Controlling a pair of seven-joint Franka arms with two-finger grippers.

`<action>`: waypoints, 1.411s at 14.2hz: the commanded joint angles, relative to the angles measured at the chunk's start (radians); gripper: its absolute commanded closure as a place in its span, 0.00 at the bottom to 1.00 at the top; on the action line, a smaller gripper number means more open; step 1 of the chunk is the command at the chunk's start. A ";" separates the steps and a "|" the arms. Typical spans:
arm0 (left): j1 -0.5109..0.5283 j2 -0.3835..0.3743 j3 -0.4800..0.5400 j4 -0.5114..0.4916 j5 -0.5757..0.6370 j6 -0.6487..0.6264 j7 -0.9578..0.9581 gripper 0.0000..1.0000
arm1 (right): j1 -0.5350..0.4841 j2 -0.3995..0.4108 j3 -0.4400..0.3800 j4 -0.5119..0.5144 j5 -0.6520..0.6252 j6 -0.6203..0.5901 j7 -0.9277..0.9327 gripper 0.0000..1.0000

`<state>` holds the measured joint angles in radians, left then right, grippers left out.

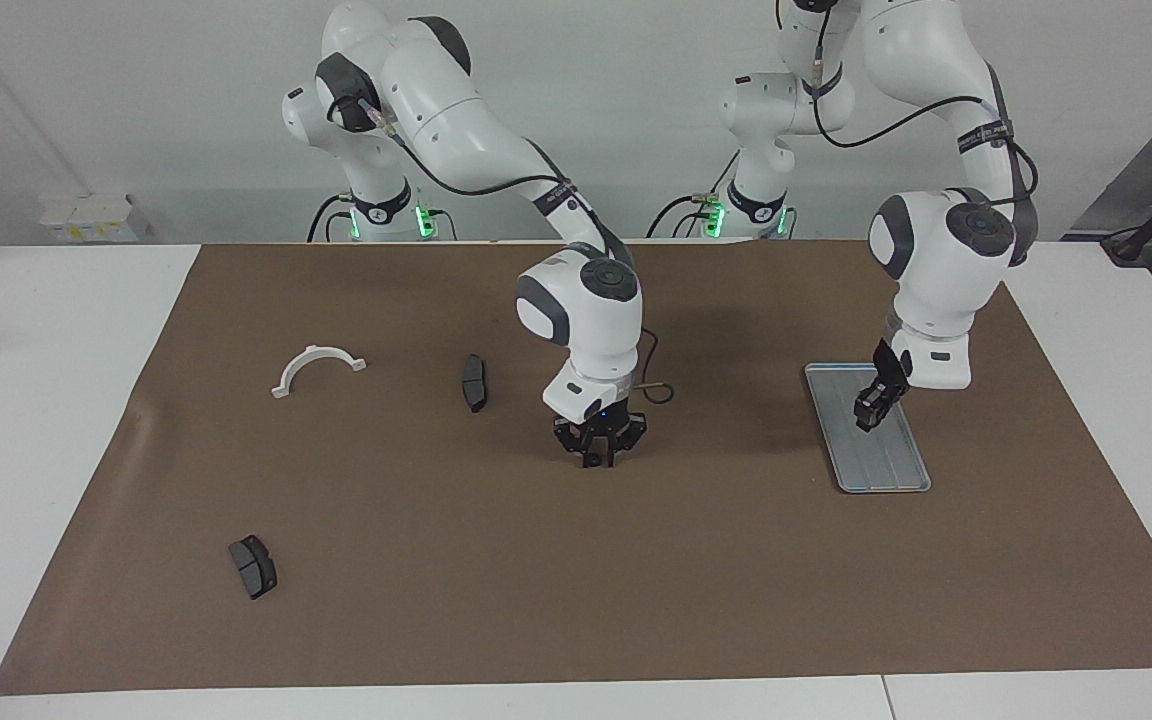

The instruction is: Place bearing gear from tray to pile

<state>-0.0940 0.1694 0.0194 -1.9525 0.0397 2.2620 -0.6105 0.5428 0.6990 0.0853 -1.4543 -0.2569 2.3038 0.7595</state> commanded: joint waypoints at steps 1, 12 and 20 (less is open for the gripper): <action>-0.032 0.001 0.005 0.061 0.020 -0.065 0.043 1.00 | -0.007 -0.049 0.008 -0.081 0.011 0.045 0.021 0.76; -0.200 0.042 0.001 0.195 0.009 -0.044 0.046 1.00 | -0.090 -0.056 0.005 -0.022 0.001 -0.039 -0.047 1.00; -0.446 0.289 0.001 0.302 -0.059 0.133 0.025 1.00 | -0.389 -0.099 0.008 -0.029 0.011 -0.073 -0.301 1.00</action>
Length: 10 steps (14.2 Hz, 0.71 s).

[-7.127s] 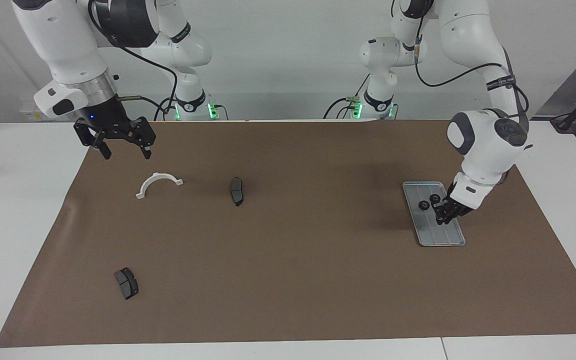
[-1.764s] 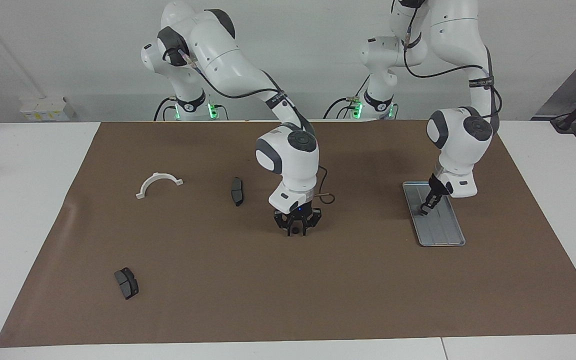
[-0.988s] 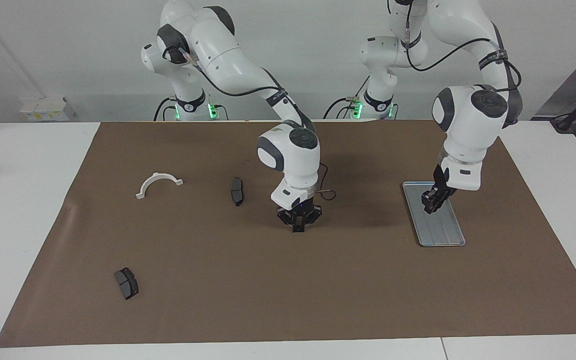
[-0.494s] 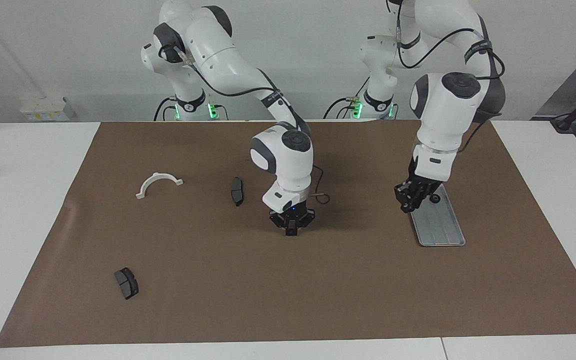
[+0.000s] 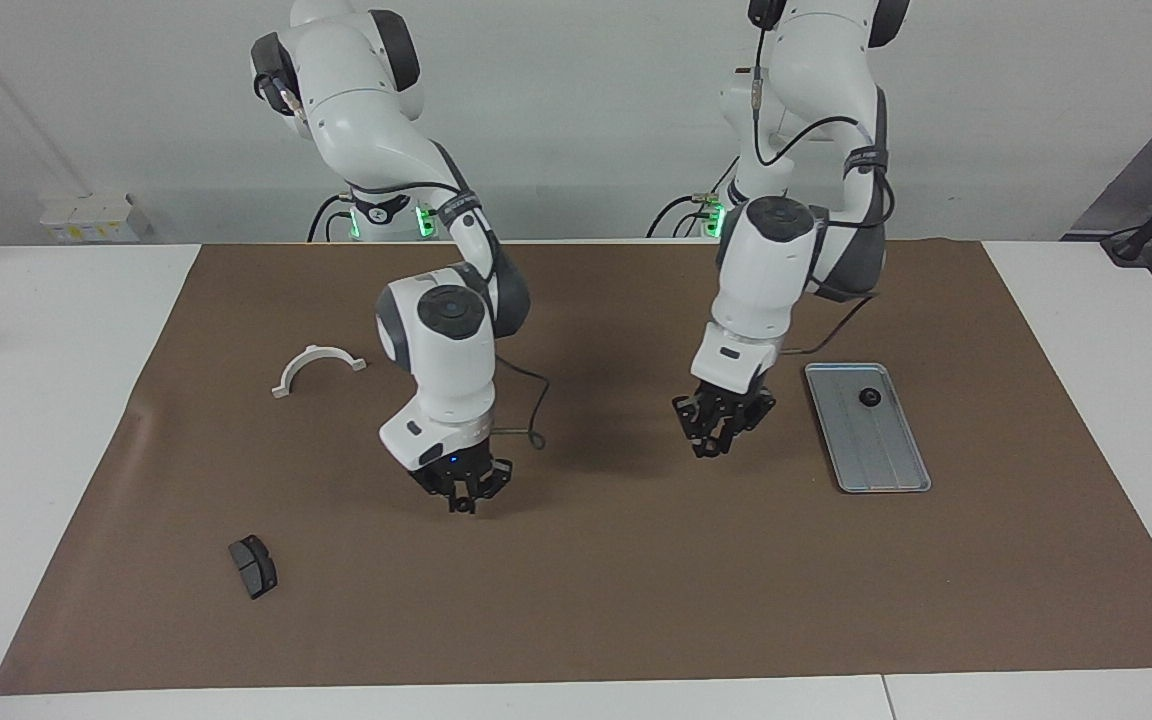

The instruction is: Place bearing gear from tray to pile

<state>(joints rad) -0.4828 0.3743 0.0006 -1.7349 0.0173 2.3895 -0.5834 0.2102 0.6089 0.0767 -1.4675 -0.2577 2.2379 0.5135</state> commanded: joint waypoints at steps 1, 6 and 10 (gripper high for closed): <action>-0.086 0.116 0.019 0.098 -0.048 0.040 -0.033 1.00 | -0.089 -0.009 0.015 -0.025 0.014 -0.011 -0.082 1.00; -0.145 0.179 0.018 0.103 -0.080 0.217 -0.098 1.00 | -0.213 -0.017 0.017 -0.030 0.021 -0.092 -0.168 1.00; -0.172 0.238 0.018 0.106 -0.082 0.266 -0.099 0.97 | -0.304 -0.029 0.015 -0.062 0.055 -0.090 -0.196 1.00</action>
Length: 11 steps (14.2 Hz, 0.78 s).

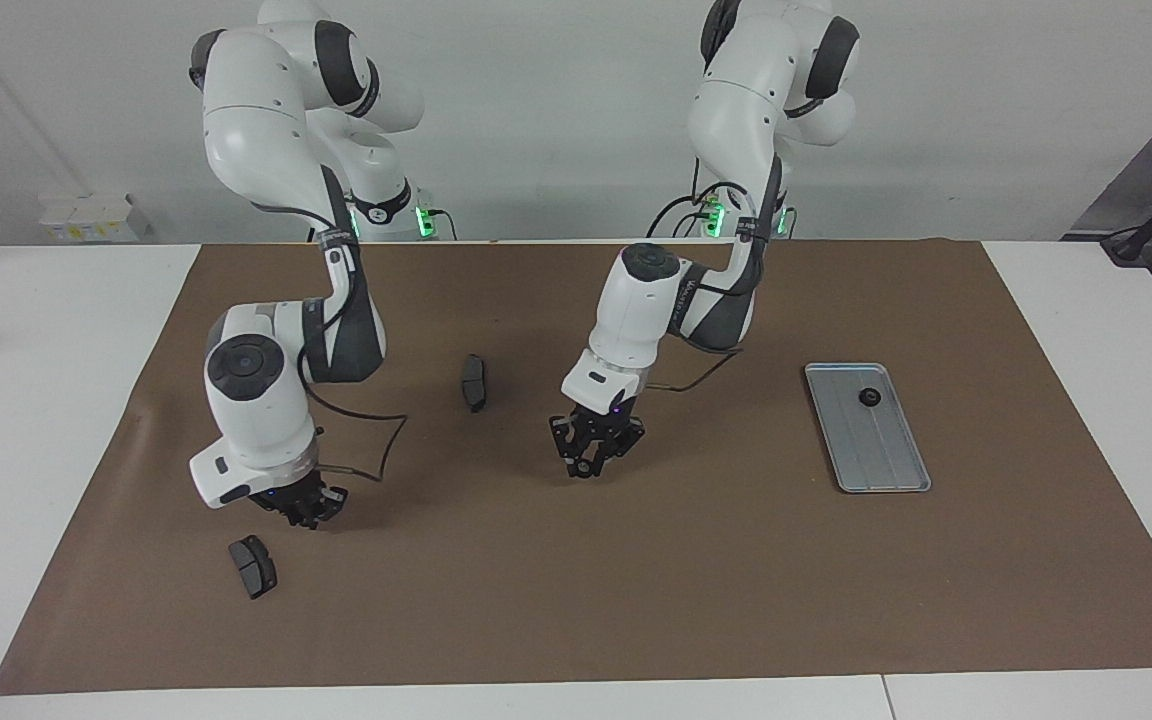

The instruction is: Place bearing gear from tray to pile

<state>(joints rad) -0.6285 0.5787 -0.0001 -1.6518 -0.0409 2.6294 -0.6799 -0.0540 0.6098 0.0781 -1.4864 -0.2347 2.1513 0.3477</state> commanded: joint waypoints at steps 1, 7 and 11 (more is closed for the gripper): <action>-0.028 0.033 0.019 0.018 -0.024 0.027 -0.001 0.79 | -0.052 -0.033 0.014 -0.055 0.032 -0.004 -0.029 1.00; -0.022 -0.080 0.034 0.017 -0.020 -0.179 -0.066 0.00 | -0.053 -0.061 0.014 -0.114 0.034 -0.004 0.010 0.12; 0.154 -0.271 0.035 -0.023 -0.019 -0.457 -0.044 0.00 | -0.037 -0.084 0.018 -0.112 0.034 0.004 0.037 0.01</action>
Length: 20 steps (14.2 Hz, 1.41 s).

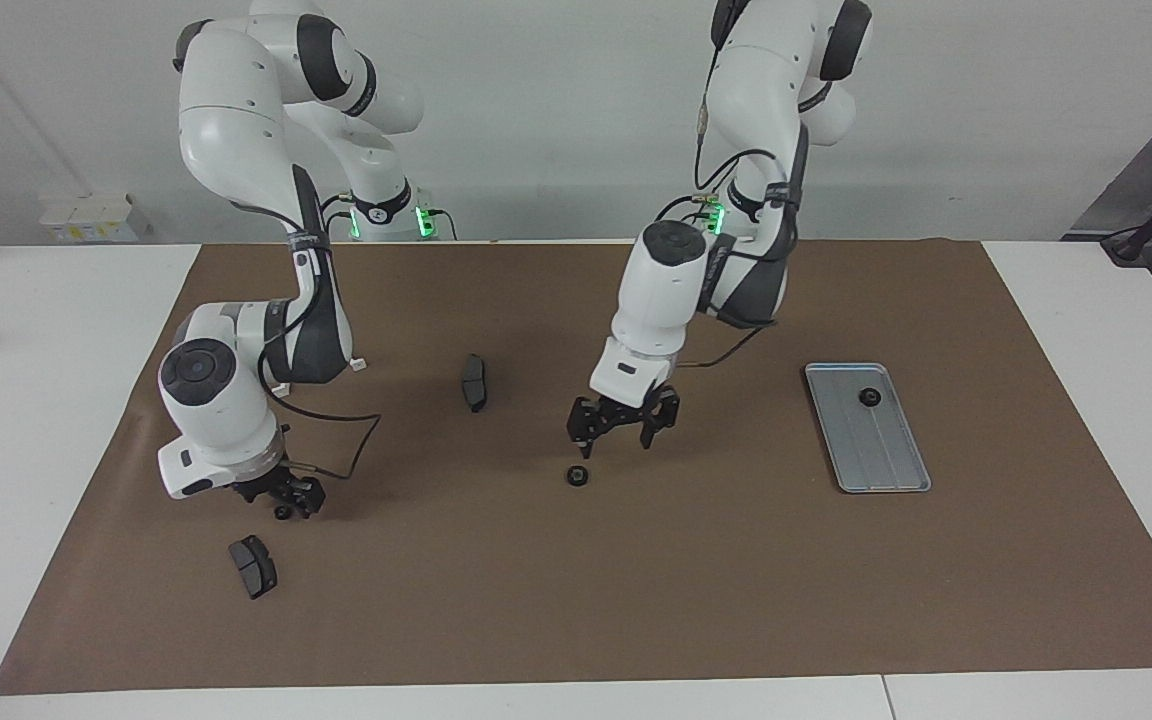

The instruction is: Place bearing gear from tray to pile

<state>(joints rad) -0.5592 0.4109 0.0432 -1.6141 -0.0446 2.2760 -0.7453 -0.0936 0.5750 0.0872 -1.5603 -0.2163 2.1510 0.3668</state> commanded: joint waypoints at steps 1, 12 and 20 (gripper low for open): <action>0.134 -0.137 -0.008 -0.064 -0.015 -0.163 0.047 0.00 | 0.018 -0.056 0.023 -0.038 0.015 0.013 0.020 0.01; 0.591 -0.342 -0.006 -0.568 -0.014 0.051 0.497 0.00 | 0.363 -0.047 0.068 -0.043 0.011 0.254 0.277 0.01; 0.588 -0.336 -0.006 -0.707 -0.015 0.175 0.432 0.32 | 0.514 -0.009 0.066 -0.109 -0.087 0.257 0.362 0.17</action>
<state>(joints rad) 0.0276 0.1076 0.0409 -2.2823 -0.0447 2.4283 -0.2975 0.4135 0.5726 0.1574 -1.6324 -0.2721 2.3772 0.7145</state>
